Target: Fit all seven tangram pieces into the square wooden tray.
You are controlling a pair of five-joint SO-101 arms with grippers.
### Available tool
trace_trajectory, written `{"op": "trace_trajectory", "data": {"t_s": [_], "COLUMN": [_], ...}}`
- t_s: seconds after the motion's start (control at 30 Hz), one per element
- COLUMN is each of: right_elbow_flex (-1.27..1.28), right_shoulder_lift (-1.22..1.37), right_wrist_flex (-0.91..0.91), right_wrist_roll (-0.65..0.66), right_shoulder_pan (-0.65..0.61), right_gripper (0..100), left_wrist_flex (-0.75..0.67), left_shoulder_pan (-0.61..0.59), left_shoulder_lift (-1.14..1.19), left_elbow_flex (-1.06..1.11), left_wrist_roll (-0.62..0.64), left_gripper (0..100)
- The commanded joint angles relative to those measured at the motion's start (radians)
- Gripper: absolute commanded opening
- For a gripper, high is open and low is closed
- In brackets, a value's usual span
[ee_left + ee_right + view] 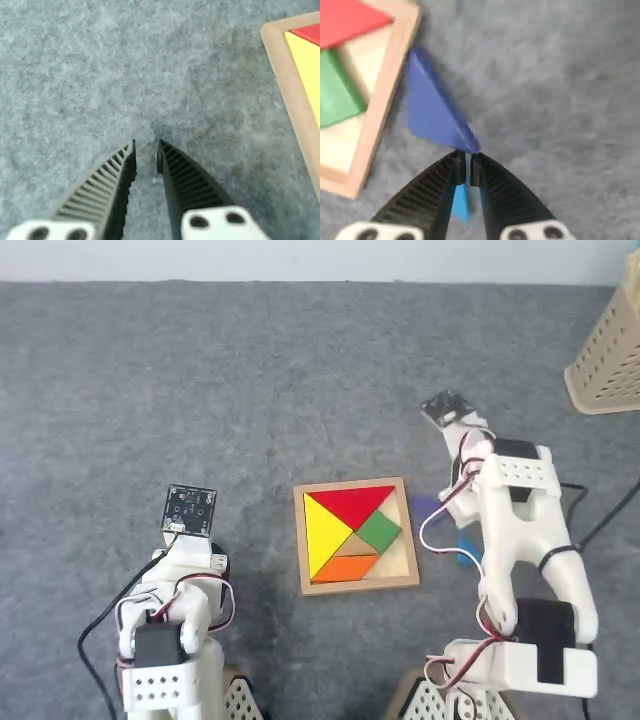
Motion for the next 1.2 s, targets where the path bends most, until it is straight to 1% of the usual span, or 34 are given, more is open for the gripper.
{"op": "trace_trajectory", "data": {"t_s": [0.0,0.1,0.3,0.4,0.5,0.6,0.7,0.8,0.9,1.03,1.17], "right_elbow_flex": [-0.087,-0.089,-0.143,-0.143,-0.14,-0.124,-0.018,0.138,0.235,0.256,0.239], "right_shoulder_lift": [-0.013,-0.013,-0.012,-0.007,-0.013,-0.039,-0.133,-0.255,-0.335,-0.311,-0.206], "right_wrist_flex": [-0.01,-0.008,-0.008,0.036,0.156,0.268,0.255,0.196,0.162,0.151,0.15], "right_wrist_roll": [-0.046,-0.057,-0.137,-0.149,-0.129,-0.014,0.031,0.091,0.098,0.103,0.104], "right_shoulder_pan": [0.015,0.03,0.177,0.202,0.151,0.067,0.035,0.027,0.033,0.021,-0.05], "right_gripper": [0.6,0.6,0.8,1.0,1.0,1.0,2.2,10.1,17.5,20.6,21.3], "left_wrist_flex": [0.0,0.0,0.0,0.0,0.0,0.0,0.0,0.0,0.0,0.0,0.0], "left_shoulder_pan": [0.003,0.003,0.003,0.003,0.003,0.003,0.003,0.003,0.003,0.003,0.003], "left_shoulder_lift": [-0.021,-0.021,-0.021,-0.021,-0.021,-0.021,-0.021,-0.021,-0.021,-0.021,-0.021], "left_elbow_flex": [-0.01,-0.01,-0.01,-0.01,-0.01,-0.01,-0.01,-0.01,-0.01,-0.01,-0.01], "left_wrist_roll": [0.008,0.008,0.008,0.008,0.008,0.008,0.008,0.008,0.008,0.008,0.008], "left_gripper": [7,7,7,7,7,7,7,7,7,7,7]}}
